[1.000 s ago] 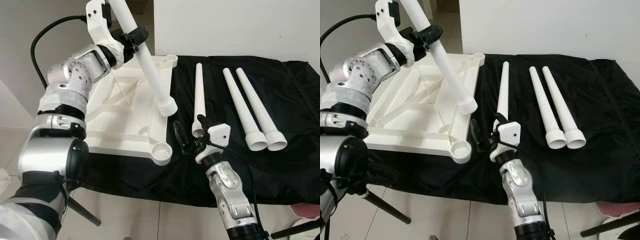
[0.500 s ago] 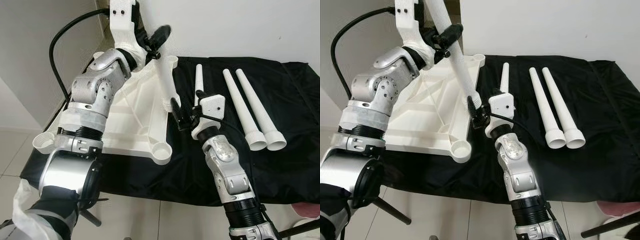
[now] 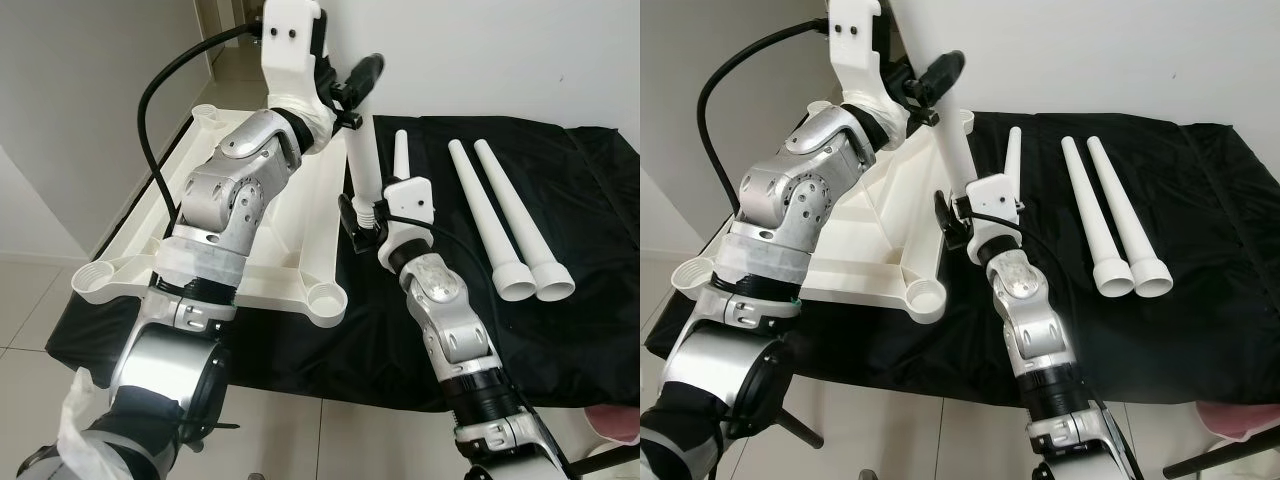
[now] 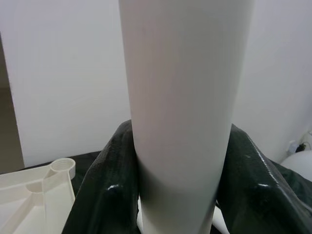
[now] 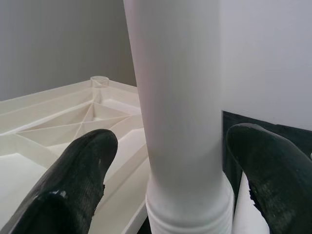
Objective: Building children table
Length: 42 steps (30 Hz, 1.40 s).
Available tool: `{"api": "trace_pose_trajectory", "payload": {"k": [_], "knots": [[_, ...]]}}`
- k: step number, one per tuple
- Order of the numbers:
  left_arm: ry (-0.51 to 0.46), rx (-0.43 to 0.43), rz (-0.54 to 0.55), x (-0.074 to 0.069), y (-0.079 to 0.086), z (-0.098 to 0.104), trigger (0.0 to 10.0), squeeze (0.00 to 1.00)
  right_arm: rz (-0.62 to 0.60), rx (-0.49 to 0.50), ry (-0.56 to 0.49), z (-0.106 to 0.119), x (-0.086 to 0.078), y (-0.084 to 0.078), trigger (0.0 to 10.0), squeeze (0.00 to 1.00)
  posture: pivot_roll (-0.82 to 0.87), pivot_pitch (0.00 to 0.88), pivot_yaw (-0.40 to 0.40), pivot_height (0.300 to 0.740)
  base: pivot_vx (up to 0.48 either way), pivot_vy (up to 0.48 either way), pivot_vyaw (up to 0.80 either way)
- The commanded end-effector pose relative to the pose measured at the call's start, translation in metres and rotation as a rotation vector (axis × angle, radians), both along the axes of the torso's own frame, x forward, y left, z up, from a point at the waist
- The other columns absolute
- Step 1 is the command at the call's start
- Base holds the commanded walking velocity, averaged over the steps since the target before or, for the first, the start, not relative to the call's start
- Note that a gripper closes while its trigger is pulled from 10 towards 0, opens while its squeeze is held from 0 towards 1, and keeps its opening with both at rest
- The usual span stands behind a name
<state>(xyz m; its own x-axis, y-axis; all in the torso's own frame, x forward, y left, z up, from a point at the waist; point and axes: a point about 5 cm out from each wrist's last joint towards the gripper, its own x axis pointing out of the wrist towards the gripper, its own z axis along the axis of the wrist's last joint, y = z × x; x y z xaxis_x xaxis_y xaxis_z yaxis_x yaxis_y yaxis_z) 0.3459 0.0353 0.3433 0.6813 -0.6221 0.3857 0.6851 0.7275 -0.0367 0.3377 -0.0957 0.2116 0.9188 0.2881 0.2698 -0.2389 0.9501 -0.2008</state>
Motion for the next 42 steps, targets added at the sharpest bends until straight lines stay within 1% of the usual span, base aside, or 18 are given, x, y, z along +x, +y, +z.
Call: {"api": "trace_pose_trajectory", "payload": {"k": [1,3,6,8,19,21,22,23,25,26,34,38,39,40,42], "knots": [[-0.015,0.011,0.002,-0.004,-0.002,0.002,10.0,0.00,-0.001,-0.013,0.017,-0.002,0.003,0.005,10.0,0.00,-0.02,0.000,0.042,0.740,0.000,0.000,0.00],[-0.018,0.017,-0.009,-0.007,-0.007,0.001,10.0,0.00,-0.011,-0.023,0.016,0.000,0.008,0.006,10.0,0.00,-0.02,0.001,0.044,0.740,0.000,0.000,0.00],[-0.020,0.021,-0.012,-0.008,-0.008,0.001,10.0,0.00,-0.014,-0.026,0.015,0.001,0.009,0.006,10.0,0.00,-0.02,0.001,0.044,0.740,0.000,0.000,0.00],[-0.022,0.027,-0.022,-0.011,-0.012,0.000,10.0,0.00,-0.029,-0.058,0.005,0.003,0.016,0.005,10.0,0.00,-0.02,0.000,0.046,0.740,0.000,0.000,0.00],[-0.027,0.035,-0.034,-0.015,-0.019,0.001,10.0,0.00,-0.039,-0.073,-0.019,0.009,0.024,0.006,10.0,0.00,-0.01,0.002,0.049,0.740,0.000,0.000,0.00],[-0.028,0.038,-0.035,-0.015,-0.020,0.001,10.0,0.00,-0.038,-0.073,-0.018,0.010,0.025,0.006,8.1,0.00,-0.01,0.001,0.051,0.740,0.000,0.000,0.00],[-0.030,0.040,-0.036,-0.016,-0.020,0.002,10.0,0.00,-0.036,-0.074,-0.017,0.010,0.025,0.006,3.1,0.00,-0.01,0.001,0.051,0.740,0.000,0.000,0.00],[-0.031,0.042,-0.036,-0.016,-0.020,0.002,10.0,0.00,-0.038,-0.070,-0.011,0.009,0.025,0.006,2.0,0.00,-0.01,0.002,0.051,0.740,0.000,0.000,0.00],[-0.033,0.043,-0.036,-0.016,-0.020,0.002,10.0,0.00,-0.037,-0.067,-0.007,0.008,0.025,0.006,2.1,0.00,-0.01,0.002,0.051,0.740,0.000,0.000,0.00],[-0.034,0.043,-0.036,-0.016,-0.021,0.003,10.0,0.00,-0.041,-0.072,-0.003,0.007,0.025,0.005,0.0,0.00,-0.01,0.000,0.052,0.740,0.000,0.000,0.00],[-0.040,0.047,-0.034,-0.017,-0.021,0.004,10.0,0.00,-0.063,-0.071,0.021,0.002,0.027,0.002,0.0,0.00,-0.01,0.000,0.058,0.740,0.000,0.000,0.00],[-0.049,0.040,-0.040,-0.018,-0.023,0.005,10.0,0.00,-0.065,-0.048,0.029,0.000,0.028,0.002,0.0,0.00,-0.01,0.000,0.062,0.740,0.000,0.000,0.00],[-0.098,0.052,-0.024,-0.019,-0.022,0.008,10.0,0.00,-0.071,-0.042,0.032,0.000,0.028,0.002,0.0,0.00,-0.01,0.000,0.063,0.740,0.000,0.000,0.00],[-0.098,0.052,-0.024,-0.019,-0.022,0.008,10.0,0.00,-0.071,-0.042,0.032,0.000,0.028,0.002,0.0,0.00,-0.01,0.000,0.063,0.740,0.000,0.000,0.00],[-0.160,0.071,-0.005,-0.021,-0.021,0.010,10.0,0.00,-0.080,-0.036,0.034,0.000,0.028,0.002,0.0,0.00,-0.01,0.000,0.063,0.740,0.000,0.000,0.00]]}}
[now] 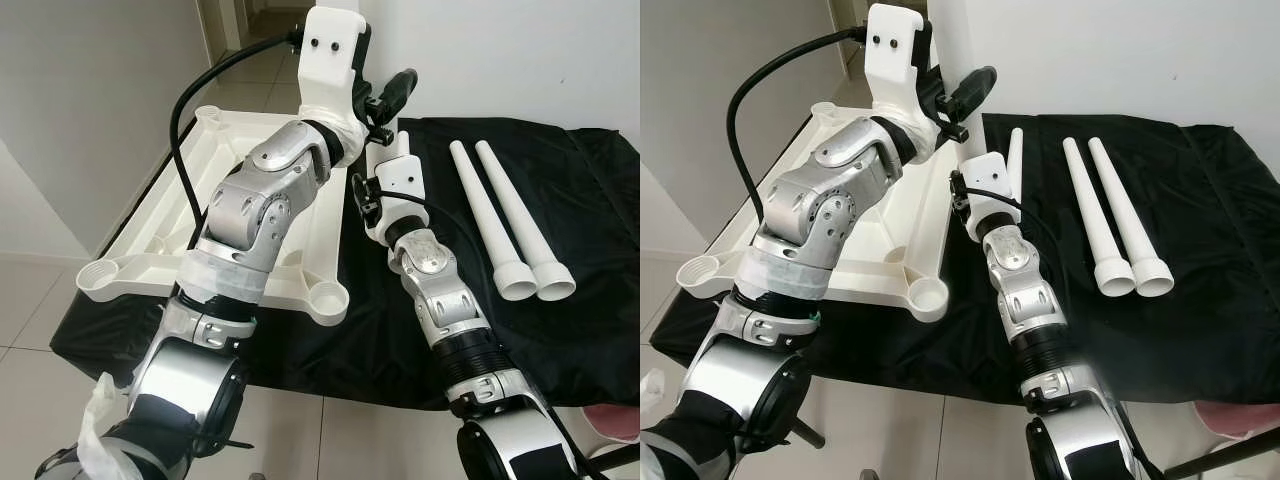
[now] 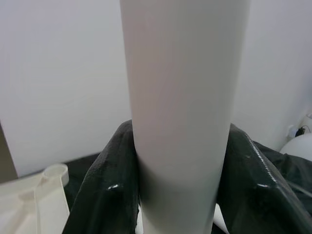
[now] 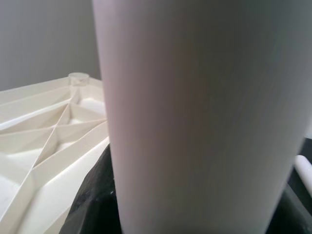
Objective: Building children table
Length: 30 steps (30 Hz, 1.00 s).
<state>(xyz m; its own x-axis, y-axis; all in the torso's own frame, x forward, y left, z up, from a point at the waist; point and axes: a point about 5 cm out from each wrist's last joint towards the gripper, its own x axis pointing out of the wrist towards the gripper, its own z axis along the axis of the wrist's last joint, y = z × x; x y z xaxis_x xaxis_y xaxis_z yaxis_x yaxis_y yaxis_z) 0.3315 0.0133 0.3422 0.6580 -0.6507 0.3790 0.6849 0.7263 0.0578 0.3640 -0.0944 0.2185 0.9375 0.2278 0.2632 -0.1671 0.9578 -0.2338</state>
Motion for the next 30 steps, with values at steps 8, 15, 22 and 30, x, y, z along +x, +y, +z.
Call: {"api": "trace_pose_trajectory", "payload": {"k": [8,15,22,30], "knots": [[-0.021,-0.032,-0.044,-0.008,-0.001,0.005,10.0,1.00,-0.030,0.083,0.059,-0.006,0.001,-0.003,10.0,0.00,-0.01,0.005,0.066,0.740,0.000,0.000,0.00],[-0.024,-0.028,-0.101,-0.014,-0.004,0.005,10.0,0.00,-0.094,0.193,0.069,-0.004,0.004,-0.016,10.0,0.00,-0.02,0.022,0.071,0.740,0.000,0.000,0.00],[0.022,-0.110,-0.102,-0.012,0.007,0.002,10.0,0.00,-0.142,0.301,0.054,-0.002,0.002,-0.031,10.0,0.00,-0.02,0.031,0.078,0.740,0.000,0.000,0.00],[0.078,-0.107,-0.054,-0.010,0.019,-0.018,10.0,0.00,-0.065,0.287,-0.059,0.007,-0.011,-0.025,10.0,0.00,-0.01,0.030,0.082,0.740,0.000,0.000,0.00]]}}
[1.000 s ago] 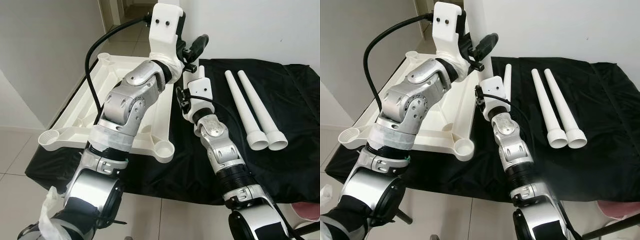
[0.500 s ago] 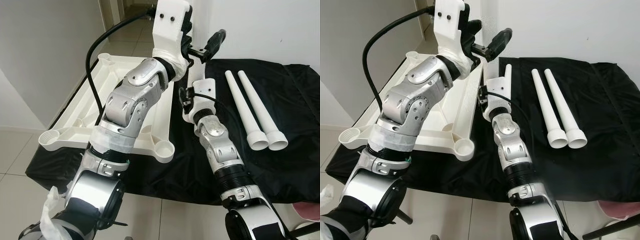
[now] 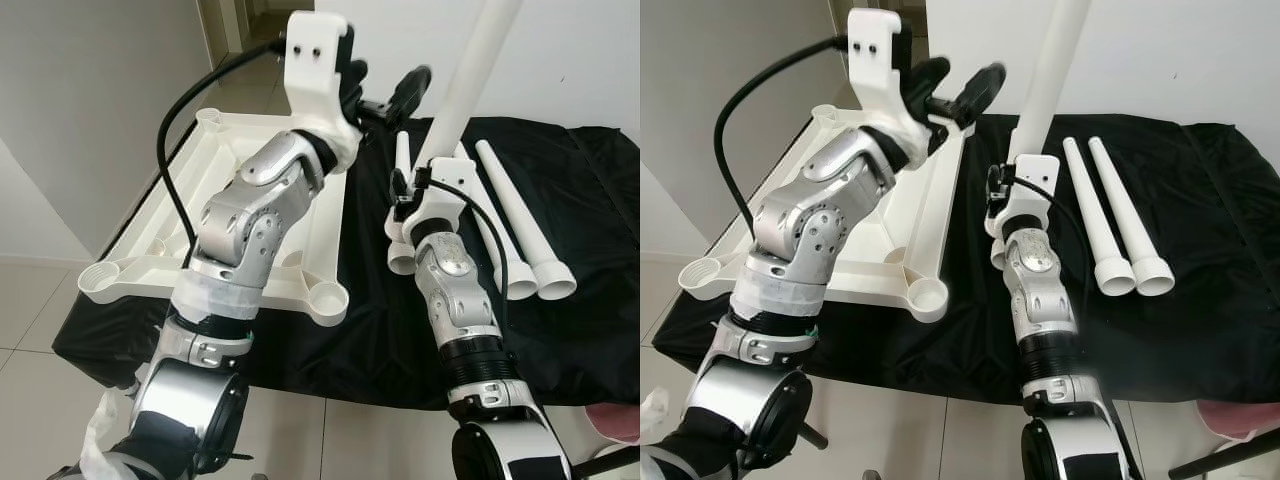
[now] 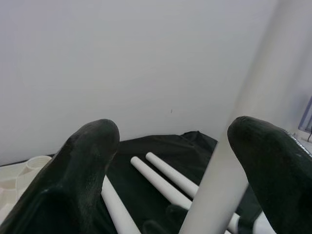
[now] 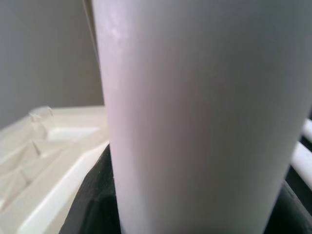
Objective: Building children table
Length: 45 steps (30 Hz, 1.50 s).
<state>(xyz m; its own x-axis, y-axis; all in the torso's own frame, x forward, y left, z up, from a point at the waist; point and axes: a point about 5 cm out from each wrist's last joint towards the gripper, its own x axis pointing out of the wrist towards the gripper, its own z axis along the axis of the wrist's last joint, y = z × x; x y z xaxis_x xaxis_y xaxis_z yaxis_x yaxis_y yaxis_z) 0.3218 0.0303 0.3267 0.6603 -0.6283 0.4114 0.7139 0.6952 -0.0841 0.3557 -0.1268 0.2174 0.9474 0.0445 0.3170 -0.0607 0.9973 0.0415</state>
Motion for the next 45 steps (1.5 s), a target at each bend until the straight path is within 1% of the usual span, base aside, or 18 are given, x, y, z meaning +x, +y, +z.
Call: {"api": "trace_pose_trajectory", "payload": {"k": [1,4,10,11,12,15,16,18,21,24,25,27,34,35,38,40,43,45], "knots": [[0.009,0.019,-0.005,0.000,0.004,-0.007,10.0,0.00,0.041,-0.006,-0.073,0.009,-0.005,0.008,10.0,0.00,-0.01,0.030,0.082,0.740,0.000,0.000,0.00],[0.026,0.036,0.015,-0.001,0.010,-0.021,10.0,0.00,0.039,-0.013,-0.086,0.009,-0.010,0.008,10.0,0.00,-0.02,0.028,0.082,0.740,0.000,0.000,0.00],[0.027,0.076,0.041,-0.003,0.016,-0.036,10.0,0.00,0.026,-0.023,-0.084,0.006,-0.012,0.005,10.0,0.00,-0.02,0.028,0.080,0.740,0.000,0.000,0.00],[0.041,0.095,0.043,-0.004,0.019,-0.044,10.0,0.00,0.019,-0.027,-0.081,0.005,-0.013,0.003,10.0,0.00,-0.02,0.025,0.077,0.740,0.000,0.000,0.00],[0.041,0.095,0.043,-0.004,0.019,-0.044,10.0,0.00,0.019,-0.027,-0.081,0.005,-0.013,0.003,10.0,0.00,-0.02,0.025,0.077,0.740,0.000,0.000,0.00],[0.066,0.155,0.039,-0.009,0.024,-0.066,10.0,0.00,0.005,-0.032,-0.078,0.002,-0.016,-0.002,10.0,0.00,-0.02,0.019,0.070,0.740,0.000,0.000,0.00],[0.066,0.155,0.039,-0.009,0.024,-0.066,10.0,0.00,0.005,-0.032,-0.078,0.002,-0.016,-0.002,10.0,0.00,-0.02,0.019,0.070,0.740,0.000,0.000,0.00],[0.095,0.205,0.003,-0.016,0.031,-0.084,10.0,0.00,-0.004,-0.043,-0.074,-0.001,-0.019,-0.007,10.0,0.00,-0.02,0.019,0.070,0.740,0.000,0.000,0.00],[0.107,0.221,-0.012,-0.019,0.033,-0.090,10.0,0.00,-0.007,-0.046,-0.072,-0.002,-0.020,-0.009,10.0,0.00,-0.03,0.016,0.067,0.740,0.000,0.000,0.00],[0.126,0.269,-0.042,-0.027,0.039,-0.104,10.0,0.00,-0.015,-0.055,-0.067,-0.004,-0.023,-0.012,10.0,0.00,-0.03,0.016,0.066,0.740,0.000,0.000,0.00],[0.144,0.313,-0.062,-0.034,0.049,-0.118,10.0,0.00,-0.025,-0.063,-0.060,-0.006,-0.025,-0.017,10.0,0.00,-0.03,0.014,0.066,0.740,0.000,0.000,0.00],[0.165,0.360,-0.084,-0.041,0.058,-0.131,10.0,0.00,-0.036,-0.070,-0.052,-0.009,-0.027,-0.022,10.0,0.00,-0.03,0.015,0.065,0.740,0.000,0.000,0.00],[0.185,0.427,-0.154,-0.053,0.069,-0.145,10.0,0.00,-0.047,-0.084,-0.040,-0.012,-0.030,-0.027,10.0,0.00,-0.03,0.015,0.065,0.740,0.000,0.000,0.00],[0.201,0.463,-0.176,-0.056,0.072,-0.152,10.0,0.00,-0.049,-0.088,-0.037,-0.013,-0.030,-0.029,10.0,0.00,-0.03,0.015,0.065,0.740,0.000,0.000,0.00],[0.222,0.541,-0.173,-0.057,0.079,-0.166,10.0,0.00,-0.051,-0.093,-0.035,-0.013,-0.031,-0.030,10.0,0.00,-0.03,0.015,0.065,0.740,0.000,0.000,0.00],[0.222,0.541,-0.173,-0.057,0.079,-0.166,10.0,0.00,-0.051,-0.093,-0.035,-0.013,-0.031,-0.030,10.0,0.00,-0.03,0.015,0.065,0.740,0.000,0.000,0.00],[0.251,0.575,-0.146,-0.053,0.082,-0.176,10.0,0.00,-0.051,-0.098,-0.036,-0.012,-0.032,-0.030,10.0,0.00,-0.03,0.028,0.069,0.740,0.000,0.000,0.00],[0.296,0.617,-0.103,-0.045,0.086,-0.188,10.0,0.00,-0.052,-0.100,-0.035,-0.012,-0.033,-0.030,10.0,0.00,-0.03,0.031,0.068,0.740,0.000,0.000,0.00]]}}
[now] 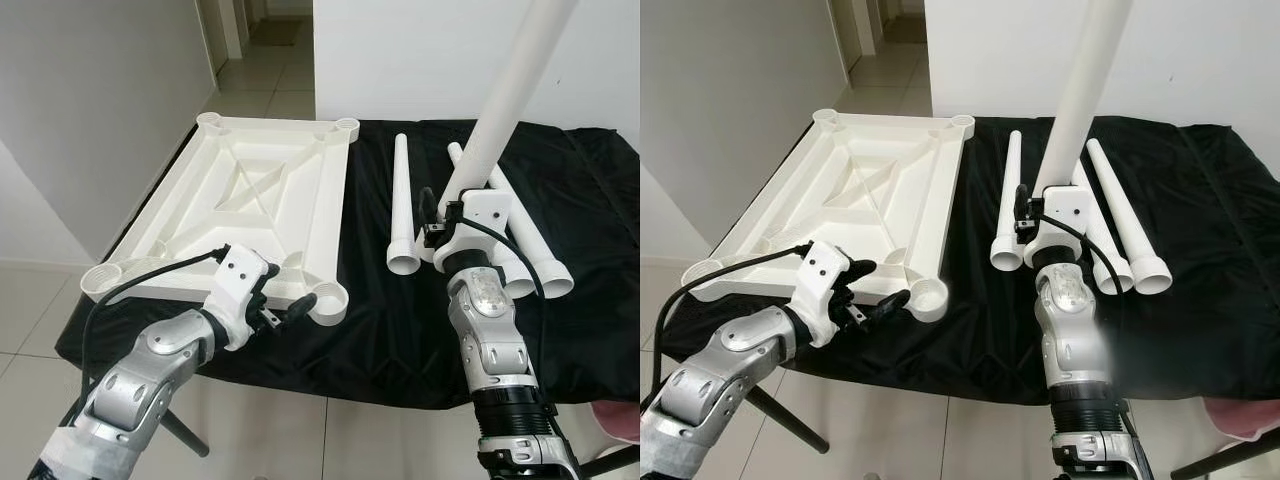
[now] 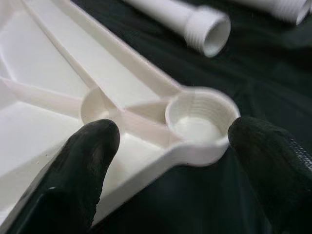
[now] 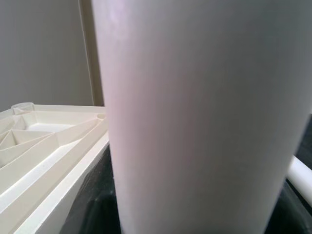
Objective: Building children table
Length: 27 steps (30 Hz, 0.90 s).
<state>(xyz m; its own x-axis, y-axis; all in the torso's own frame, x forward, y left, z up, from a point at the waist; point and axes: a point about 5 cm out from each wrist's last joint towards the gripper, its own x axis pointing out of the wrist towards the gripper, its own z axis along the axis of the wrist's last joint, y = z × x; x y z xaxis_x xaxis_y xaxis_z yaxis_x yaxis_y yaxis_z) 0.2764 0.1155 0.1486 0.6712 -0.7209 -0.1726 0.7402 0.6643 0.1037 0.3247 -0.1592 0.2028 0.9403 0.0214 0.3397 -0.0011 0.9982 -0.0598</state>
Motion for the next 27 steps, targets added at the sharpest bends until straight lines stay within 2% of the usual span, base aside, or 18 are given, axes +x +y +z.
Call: {"api": "trace_pose_trajectory", "payload": {"k": [1,5,6,11,15,17,24,27], "knots": [[0.038,0.045,-0.067,0.001,0.001,-0.009,10.0,0.00,0.008,0.000,-0.007,0.003,-0.002,0.003,10.0,0.00,-0.03,0.031,0.068,0.740,0.000,0.000,0.00],[0.045,0.058,-0.054,0.003,0.002,-0.012,10.0,0.00,0.007,0.000,-0.007,0.003,-0.002,0.003,10.0,0.00,-0.03,0.031,0.068,0.740,0.000,0.000,0.00],[0.051,0.080,-0.024,0.009,0.003,-0.016,10.0,0.00,0.006,-0.001,-0.006,0.003,-0.003,0.003,10.0,0.00,-0.04,0.033,0.068,0.740,0.000,0.000,0.00],[0.057,0.135,0.027,0.024,0.005,-0.023,10.0,0.00,0.002,-0.008,-0.007,0.004,-0.003,0.001,10.0,0.00,-0.05,0.038,0.069,0.740,0.000,0.000,0.00],[0.050,0.154,0.029,0.027,0.005,-0.025,10.0,0.00,0.000,-0.011,-0.008,0.005,-0.003,0.001,10.0,0.00,-0.05,0.042,0.070,0.740,0.000,0.000,0.00],[0.030,0.189,0.036,0.035,0.004,-0.027,10.0,0.00,-0.005,-0.017,-0.011,0.006,-0.002,-0.001,10.0,0.00,-0.06,0.046,0.073,0.740,0.000,0.000,0.00],[0.027,0.222,0.017,0.039,0.004,-0.030,10.0,0.00,-0.008,-0.020,-0.013,0.008,-0.002,-0.002,10.0,0.00,-0.06,0.048,0.077,0.740,0.000,0.000,0.00],[0.019,0.265,-0.040,0.039,0.000,-0.034,10.0,0.00,-0.008,-0.022,-0.012,0.008,-0.002,-0.001,10.0,0.00,-0.06,0.046,0.078,0.740,0.000,0.000,0.00]]}}
